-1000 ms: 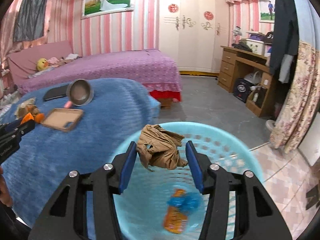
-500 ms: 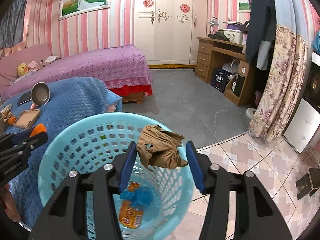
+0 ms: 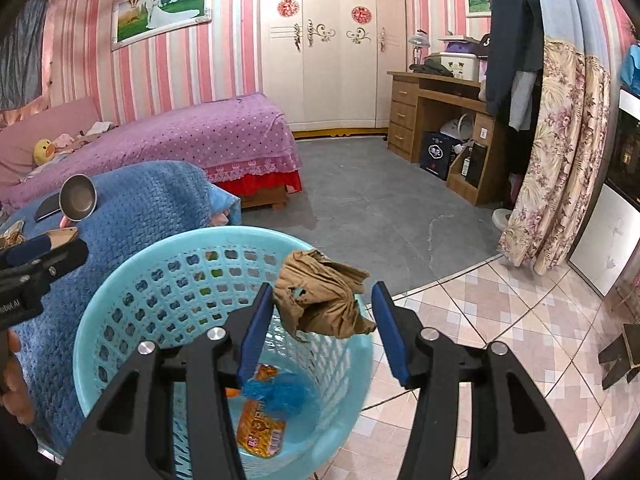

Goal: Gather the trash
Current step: 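Carry the lid and brown paper to the basket and release both, then move both tools back over the bed toward the remaining items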

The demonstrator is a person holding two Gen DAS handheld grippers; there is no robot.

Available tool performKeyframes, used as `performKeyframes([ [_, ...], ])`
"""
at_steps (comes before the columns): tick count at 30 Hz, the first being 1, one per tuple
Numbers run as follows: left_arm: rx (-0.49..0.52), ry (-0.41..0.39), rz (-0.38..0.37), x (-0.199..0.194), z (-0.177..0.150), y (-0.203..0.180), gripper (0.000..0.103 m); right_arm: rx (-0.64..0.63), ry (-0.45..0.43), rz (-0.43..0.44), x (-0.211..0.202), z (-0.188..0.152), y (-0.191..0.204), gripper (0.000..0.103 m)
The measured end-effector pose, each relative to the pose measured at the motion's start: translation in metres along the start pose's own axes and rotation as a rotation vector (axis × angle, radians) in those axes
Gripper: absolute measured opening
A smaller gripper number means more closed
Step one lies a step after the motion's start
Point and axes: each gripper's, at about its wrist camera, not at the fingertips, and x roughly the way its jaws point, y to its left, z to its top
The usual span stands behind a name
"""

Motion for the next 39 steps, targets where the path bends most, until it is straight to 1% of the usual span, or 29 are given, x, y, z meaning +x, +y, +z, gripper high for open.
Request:
performKeyframes([
  [4, -0.005, -0.011, 0.047, -0.006, -0.001, 0.018, 0.097, -0.023, 0.002, 0.015, 0.004, 0.001, 0.013, 0.051],
  [8, 0.011, -0.004, 0.062, -0.012, -0.003, 0.03, 0.097, -0.037, 0.01, 0.027, 0.011, 0.003, 0.028, 0.051],
  [11, 0.024, -0.016, 0.079, -0.019, -0.003, 0.037, 0.097, -0.074, 0.019, 0.029, 0.017, 0.004, 0.041, 0.054],
  [13, 0.029, -0.02, 0.086, -0.023, -0.003, 0.042, 0.097, -0.089, 0.02, 0.022, 0.018, 0.005, 0.047, 0.06],
  [15, 0.029, -0.029, 0.096, -0.03, -0.003, 0.049, 0.097, -0.083, 0.018, 0.017, 0.018, 0.007, 0.05, 0.081],
  [16, 0.026, -0.033, 0.1, -0.033, -0.003, 0.054, 0.097, -0.073, 0.023, 0.019, 0.018, 0.008, 0.05, 0.083],
  [19, 0.015, -0.042, 0.101, -0.041, -0.002, 0.065, 0.097, -0.057, 0.044, 0.021, 0.017, 0.009, 0.053, 0.086],
  [21, 0.005, -0.045, 0.104, -0.047, -0.003, 0.072, 0.097, -0.059, 0.044, 0.012, 0.013, 0.01, 0.056, 0.095],
  [27, 0.006, -0.059, 0.127, -0.063, -0.007, 0.092, 0.097, -0.068, 0.014, 0.014, -0.004, 0.02, 0.076, 0.096],
  [29, 0.004, -0.066, 0.141, -0.071, -0.008, 0.102, 0.097, -0.067, 0.003, 0.023, -0.01, 0.024, 0.087, 0.098],
  [31, 0.002, -0.07, 0.152, -0.075, -0.008, 0.111, 0.097, -0.063, -0.012, 0.038, -0.016, 0.028, 0.096, 0.098],
  [36, -0.005, -0.076, 0.197, -0.089, -0.016, 0.145, 0.097, -0.051, -0.04, 0.086, -0.027, 0.032, 0.128, 0.098],
  [39, -0.027, -0.066, 0.228, -0.095, -0.024, 0.17, 0.097, -0.042, -0.051, 0.109, -0.029, 0.032, 0.147, 0.098],
])
